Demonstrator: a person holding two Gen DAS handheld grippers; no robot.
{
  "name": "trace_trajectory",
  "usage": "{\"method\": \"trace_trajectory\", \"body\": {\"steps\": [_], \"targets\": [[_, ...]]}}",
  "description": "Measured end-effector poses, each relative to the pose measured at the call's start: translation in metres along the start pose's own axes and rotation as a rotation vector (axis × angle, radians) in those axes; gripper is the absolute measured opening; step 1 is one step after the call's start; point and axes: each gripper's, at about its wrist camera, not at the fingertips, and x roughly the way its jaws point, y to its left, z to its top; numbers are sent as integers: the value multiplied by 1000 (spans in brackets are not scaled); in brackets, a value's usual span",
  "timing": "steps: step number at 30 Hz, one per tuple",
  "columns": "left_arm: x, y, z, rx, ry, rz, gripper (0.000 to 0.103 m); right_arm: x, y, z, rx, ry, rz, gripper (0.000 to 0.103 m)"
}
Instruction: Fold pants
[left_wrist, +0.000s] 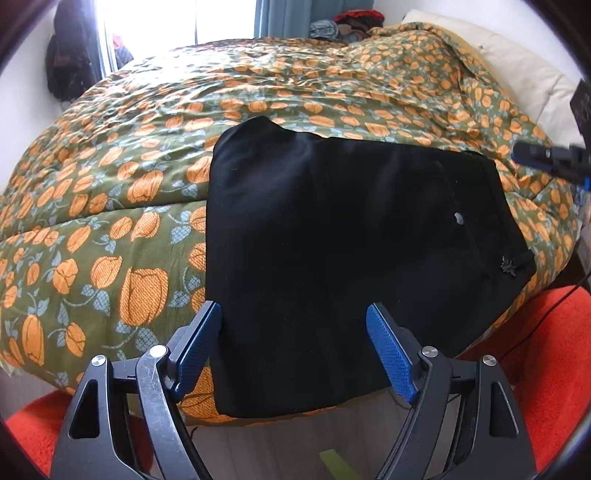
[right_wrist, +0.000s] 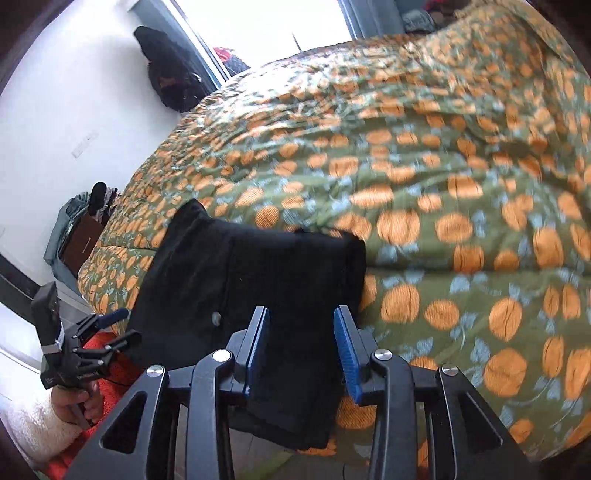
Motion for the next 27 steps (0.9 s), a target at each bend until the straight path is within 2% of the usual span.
{"method": "trace_trajectory", "body": {"steps": [2,4,7,8,9,12,16,19,24,27], "targets": [[1,-3,-1,18,7,15,83,4,19,16,-58,-32,35,38],[1,-3,-3,22,10,19,84,24,26,20,-68,-25,50,38],[1,-2,-6,18,14,12,85,79,15,1,-54,82,-51,34],[0,-2,-6,18,15,12,85,94,4,-9,-18,127,-59,31],[0,-2,-6,19,18,13,85,98,-4,-17,16,132,-56,26],[1,0,-8,12,24,11,85,73,-3,-20,32,57,-54,24],[3,1,-6,0,31,9,86,21,28,-31,-105,-23,-82,24],[4,-1,-6,-1,33,16,87,-4,43,-59,-151,-59,-87,25],[12,-8,-6,12,57,39,90,37,30,-112,-124,76,-172,26],[12,-10,-6,21,58,51,90,40,19,-114,-62,37,-158,26]]}}
